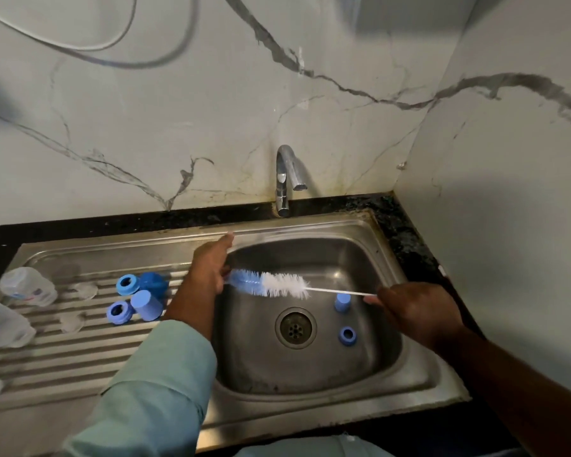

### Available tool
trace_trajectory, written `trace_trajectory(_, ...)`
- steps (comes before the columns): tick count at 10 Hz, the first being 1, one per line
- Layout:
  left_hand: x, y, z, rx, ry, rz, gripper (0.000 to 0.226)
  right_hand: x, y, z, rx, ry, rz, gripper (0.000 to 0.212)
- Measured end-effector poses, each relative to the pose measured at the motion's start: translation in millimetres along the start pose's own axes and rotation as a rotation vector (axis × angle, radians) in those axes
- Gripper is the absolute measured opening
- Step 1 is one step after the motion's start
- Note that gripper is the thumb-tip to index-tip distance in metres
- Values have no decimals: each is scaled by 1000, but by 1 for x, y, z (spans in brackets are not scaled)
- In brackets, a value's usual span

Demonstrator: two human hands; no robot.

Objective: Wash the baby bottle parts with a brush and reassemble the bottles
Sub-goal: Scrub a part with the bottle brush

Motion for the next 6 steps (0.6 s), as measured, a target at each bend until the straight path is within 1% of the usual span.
trace_trajectory(1,-13,-12,-28,158,155,34,37,-10,8,6,13,14,38,59)
trace_trajectory(2,-43,-13,-13,-7,359,-173,37,-18,3,-1,38,-44,28,65)
trace_trajectory(3,-29,-4,2,-154,550,-143,28,-19,-2,9,-109,-133,127,59)
trace_trajectory(4,-12,-10,0,-201,663,-22,14,-7,26,62,-450,-986,714,41)
trace_trajectory(5,3,-4,4,-291,666,56,7,-44,46,81,-736,-1726,1018,40)
trace_trajectory(6,29,2,-6,-333,788,124,16,-32,52,69,-764,-1736,1000,40)
Point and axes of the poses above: each hand's wrist, its own y-axis away from the middle knuckle, its own z-axis out of the palm, x = y × z, the point moved 10 cm from there along -y, towards the middle knuckle, and after that the axes turned 10 degrees about -z, right-handed, at the moved point
